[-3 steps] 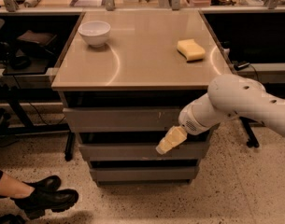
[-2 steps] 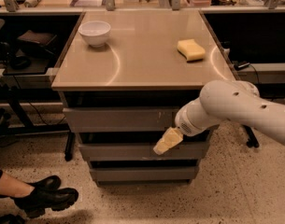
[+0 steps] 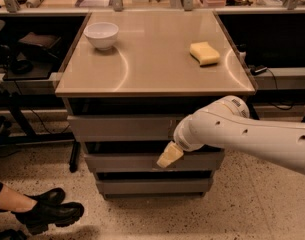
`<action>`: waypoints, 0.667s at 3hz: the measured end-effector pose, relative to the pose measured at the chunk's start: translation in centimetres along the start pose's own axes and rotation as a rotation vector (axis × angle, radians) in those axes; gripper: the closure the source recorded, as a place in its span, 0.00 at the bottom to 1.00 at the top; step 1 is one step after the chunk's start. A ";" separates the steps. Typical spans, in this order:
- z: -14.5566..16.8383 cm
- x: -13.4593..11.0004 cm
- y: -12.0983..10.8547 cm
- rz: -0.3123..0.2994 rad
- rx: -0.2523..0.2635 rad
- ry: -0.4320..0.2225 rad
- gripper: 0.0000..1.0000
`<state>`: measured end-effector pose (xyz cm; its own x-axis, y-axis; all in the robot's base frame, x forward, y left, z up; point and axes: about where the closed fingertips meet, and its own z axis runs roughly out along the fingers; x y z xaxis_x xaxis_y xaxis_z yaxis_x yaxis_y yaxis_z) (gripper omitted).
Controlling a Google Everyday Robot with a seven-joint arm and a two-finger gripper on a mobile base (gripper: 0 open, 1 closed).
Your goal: Open top drawer
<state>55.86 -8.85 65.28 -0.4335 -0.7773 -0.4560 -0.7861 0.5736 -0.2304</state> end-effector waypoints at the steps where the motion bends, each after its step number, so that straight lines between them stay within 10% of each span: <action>1: 0.0 0.0 0.0 0.000 0.000 0.000 0.00; 2: 0.3 -0.5 -1.3 -0.006 0.057 -0.007 0.00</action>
Offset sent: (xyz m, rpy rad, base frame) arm 0.0727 -0.0143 0.0097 -0.1240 -0.2726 -0.1158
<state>57.24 -9.16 65.51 -0.4258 -0.7789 -0.4604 -0.7623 0.5830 -0.2811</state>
